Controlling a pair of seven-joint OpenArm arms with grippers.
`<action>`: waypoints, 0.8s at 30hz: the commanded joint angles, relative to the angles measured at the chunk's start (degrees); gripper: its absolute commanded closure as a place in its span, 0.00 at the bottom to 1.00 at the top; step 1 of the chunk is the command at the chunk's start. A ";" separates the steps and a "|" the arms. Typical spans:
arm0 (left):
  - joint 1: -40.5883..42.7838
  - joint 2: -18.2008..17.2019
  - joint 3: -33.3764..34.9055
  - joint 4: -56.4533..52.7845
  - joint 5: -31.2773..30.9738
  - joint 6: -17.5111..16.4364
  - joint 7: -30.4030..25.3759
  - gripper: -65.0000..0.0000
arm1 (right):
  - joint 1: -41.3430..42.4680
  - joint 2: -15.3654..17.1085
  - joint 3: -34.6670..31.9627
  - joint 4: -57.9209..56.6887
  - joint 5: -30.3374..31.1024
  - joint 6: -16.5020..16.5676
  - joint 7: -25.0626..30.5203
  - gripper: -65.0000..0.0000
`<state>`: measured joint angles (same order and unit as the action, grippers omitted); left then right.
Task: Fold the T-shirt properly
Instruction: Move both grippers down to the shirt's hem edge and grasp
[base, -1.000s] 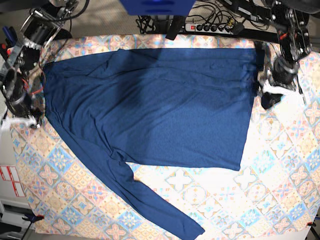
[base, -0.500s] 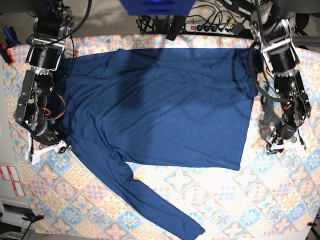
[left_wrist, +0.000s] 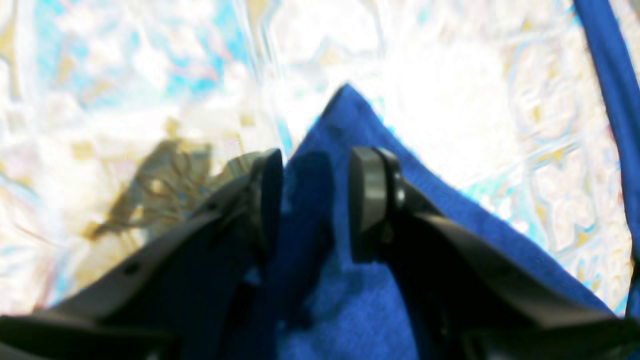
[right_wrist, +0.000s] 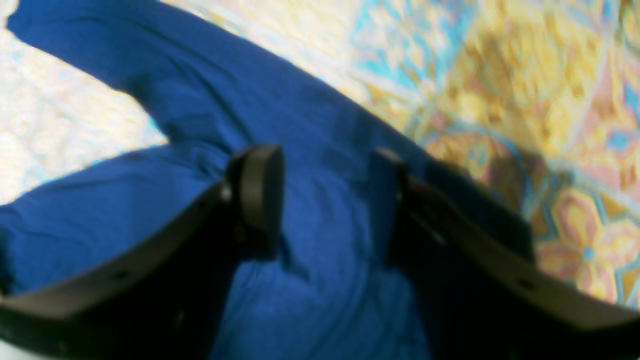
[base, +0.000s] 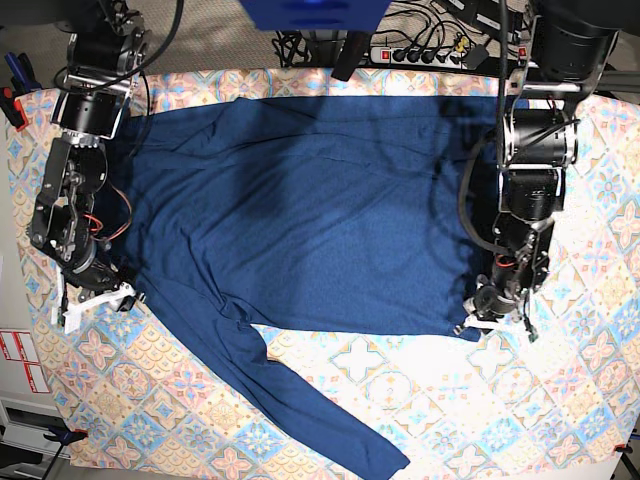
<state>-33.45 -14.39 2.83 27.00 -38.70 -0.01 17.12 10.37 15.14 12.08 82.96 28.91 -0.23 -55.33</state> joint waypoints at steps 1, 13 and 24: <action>-1.93 -0.42 0.47 -1.03 -0.03 -0.21 -3.72 0.67 | 0.13 0.82 0.19 1.04 0.32 0.19 0.78 0.59; -0.35 -1.04 2.66 -4.81 -0.03 0.14 -10.66 0.67 | -0.13 0.82 0.28 1.31 0.32 0.19 0.87 0.59; 1.85 1.25 3.10 -4.81 0.06 -0.12 -10.22 0.67 | -0.13 0.82 0.28 1.31 0.32 0.19 0.87 0.59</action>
<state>-30.96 -13.37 5.82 21.69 -38.39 0.67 5.02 9.04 15.11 12.10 83.18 28.73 -0.27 -55.57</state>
